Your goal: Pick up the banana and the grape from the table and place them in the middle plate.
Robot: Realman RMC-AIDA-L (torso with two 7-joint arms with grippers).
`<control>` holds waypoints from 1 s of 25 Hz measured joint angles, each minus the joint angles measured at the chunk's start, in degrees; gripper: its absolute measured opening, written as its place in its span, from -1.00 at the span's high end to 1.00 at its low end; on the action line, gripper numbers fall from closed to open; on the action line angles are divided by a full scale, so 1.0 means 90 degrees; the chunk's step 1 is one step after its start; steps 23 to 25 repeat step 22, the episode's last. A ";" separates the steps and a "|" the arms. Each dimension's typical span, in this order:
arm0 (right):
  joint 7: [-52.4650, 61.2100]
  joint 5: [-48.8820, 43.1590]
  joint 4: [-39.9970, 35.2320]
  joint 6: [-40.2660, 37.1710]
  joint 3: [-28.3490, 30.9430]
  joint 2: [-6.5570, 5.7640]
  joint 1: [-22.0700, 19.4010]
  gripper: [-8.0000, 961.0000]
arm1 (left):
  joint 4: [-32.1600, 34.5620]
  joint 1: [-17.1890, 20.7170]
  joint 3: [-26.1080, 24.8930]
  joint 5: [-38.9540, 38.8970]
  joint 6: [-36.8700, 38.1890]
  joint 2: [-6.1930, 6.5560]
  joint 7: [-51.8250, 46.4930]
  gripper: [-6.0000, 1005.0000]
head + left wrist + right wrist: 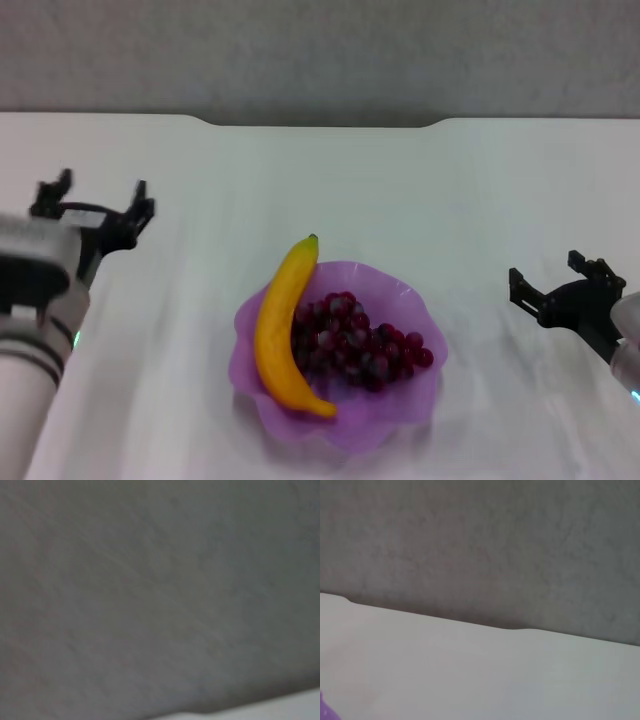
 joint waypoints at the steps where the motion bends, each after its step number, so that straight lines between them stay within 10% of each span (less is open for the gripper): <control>1: 0.0000 0.0004 -0.0001 0.0003 -0.0015 -0.0001 0.0003 -0.86 | 0.0377 -0.0107 0.0333 -0.0002 0.0643 -0.0004 -0.0269 -0.77; 5: 0.0000 0.0016 -0.0019 0.0005 -0.0043 0.0000 0.0005 -0.86 | 0.1664 -0.0476 0.1198 0.0054 0.2430 0.0027 -0.2164 -0.77; 13: 0.0004 0.0022 -0.0057 -0.0050 -0.0043 0.0000 -0.0025 -0.86 | 0.4088 -0.1050 0.1174 0.1240 0.2564 0.0081 -0.7306 -0.77; 25: 0.0006 0.0003 -0.0031 -0.0067 -0.0042 0.0000 0.0012 -0.86 | 0.4435 -0.1108 0.1191 0.1200 0.2507 0.0009 -0.6847 -0.77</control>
